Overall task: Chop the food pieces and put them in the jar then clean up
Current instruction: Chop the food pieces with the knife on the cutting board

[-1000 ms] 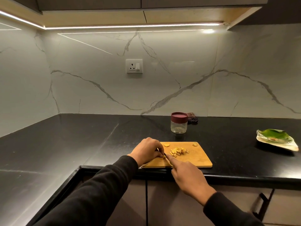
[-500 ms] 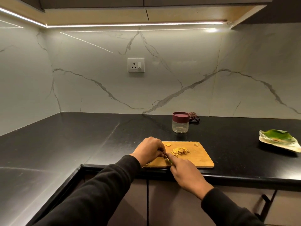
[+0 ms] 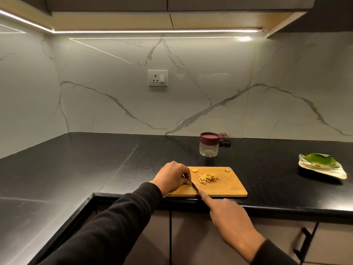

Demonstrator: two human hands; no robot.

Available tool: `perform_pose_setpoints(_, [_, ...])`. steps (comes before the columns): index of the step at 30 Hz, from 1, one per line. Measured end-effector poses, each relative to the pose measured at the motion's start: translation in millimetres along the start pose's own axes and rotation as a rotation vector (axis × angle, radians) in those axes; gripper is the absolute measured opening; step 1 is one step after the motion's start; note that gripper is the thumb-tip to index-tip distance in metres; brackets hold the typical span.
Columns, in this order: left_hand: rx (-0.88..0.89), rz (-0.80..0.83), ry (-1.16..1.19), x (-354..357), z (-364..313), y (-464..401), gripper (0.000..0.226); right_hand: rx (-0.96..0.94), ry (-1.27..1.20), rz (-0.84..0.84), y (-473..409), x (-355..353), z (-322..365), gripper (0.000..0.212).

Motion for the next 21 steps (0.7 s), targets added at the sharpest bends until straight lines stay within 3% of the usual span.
perform_pose_setpoints(6, [0.024,0.000,-0.043,-1,-2,3,0.015,0.007,0.166,0.044,2,-2,0,0.075])
perform_pose_setpoints(17, [0.113,0.151,-0.147,11,-7,-3,0.037,0.023,0.153,0.042,1,3,2,0.074])
perform_pose_setpoints(21, [0.084,0.099,-0.115,10,-4,-4,0.042,0.028,0.093,-0.004,1,4,-2,0.070])
Point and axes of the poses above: each hand's wrist, its own y-axis away from the middle knuckle, its own x-axis out of the palm, z = x × y, the point moved 6 cm from there along -y, towards the middle knuckle, and after that the axes turned 5 degrees about y, right-handed, at the moved point
